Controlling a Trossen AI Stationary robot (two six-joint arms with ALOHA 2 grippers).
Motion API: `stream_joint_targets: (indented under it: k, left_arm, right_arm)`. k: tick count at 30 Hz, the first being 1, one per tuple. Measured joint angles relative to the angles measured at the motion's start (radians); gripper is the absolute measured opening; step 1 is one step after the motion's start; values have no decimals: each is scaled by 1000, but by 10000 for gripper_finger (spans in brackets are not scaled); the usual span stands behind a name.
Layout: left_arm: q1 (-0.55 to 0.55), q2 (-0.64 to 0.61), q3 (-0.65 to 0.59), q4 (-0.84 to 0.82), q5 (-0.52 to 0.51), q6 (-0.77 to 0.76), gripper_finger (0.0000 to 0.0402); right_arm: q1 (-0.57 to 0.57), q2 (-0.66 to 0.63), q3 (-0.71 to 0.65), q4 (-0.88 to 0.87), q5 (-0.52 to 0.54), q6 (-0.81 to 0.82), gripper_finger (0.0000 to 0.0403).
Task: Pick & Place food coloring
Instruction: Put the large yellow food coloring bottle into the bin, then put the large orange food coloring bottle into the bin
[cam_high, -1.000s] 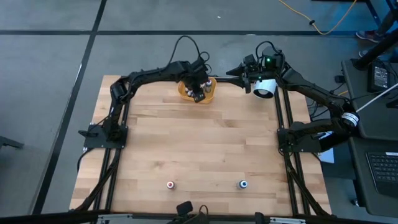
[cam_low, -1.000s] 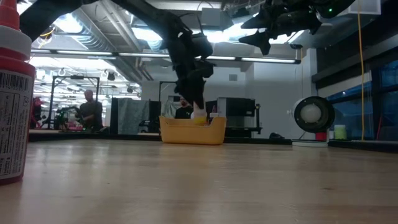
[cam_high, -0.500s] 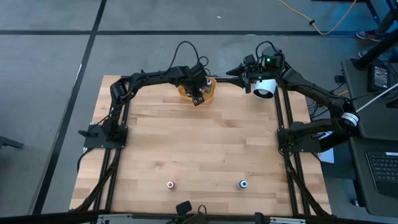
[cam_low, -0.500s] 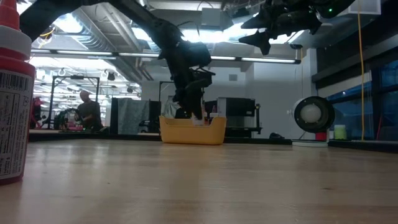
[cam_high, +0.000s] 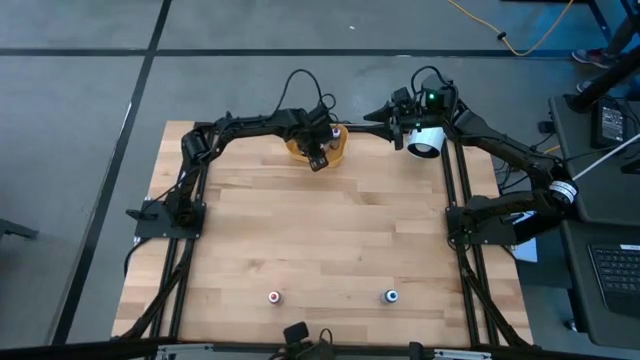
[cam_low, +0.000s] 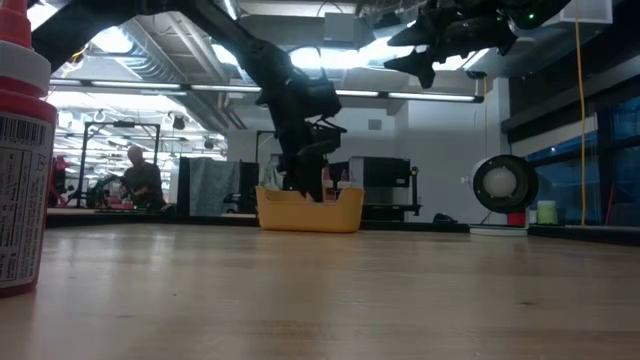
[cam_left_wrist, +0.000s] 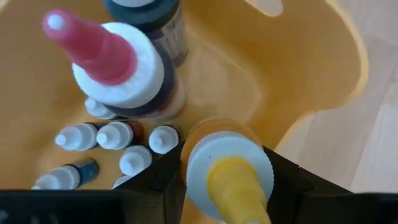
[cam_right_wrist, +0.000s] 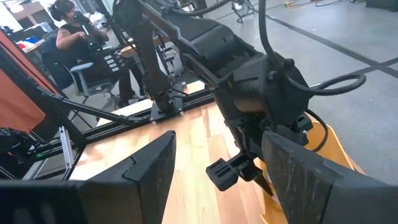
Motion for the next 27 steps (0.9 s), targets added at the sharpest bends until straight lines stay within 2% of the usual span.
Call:
stream_joint_targets:
  k: [6,15,22,27]
  left_arm:
    - [0,-3,12,-12,-17,7,186]
    - [-18,-26,157,-146,4,20,223]
    - [-49,-147,242,-312,103,19,221]
    - [-97,-292,242,-412,107,0,212]
  right_arm:
    - [0,0,0,0,0,0,240]
    - [0,0,0,-1,0,0,240]
    - [0,0,0,-7,-2,-10,240]
    - [1,0,0,-8,-32,-56,240]
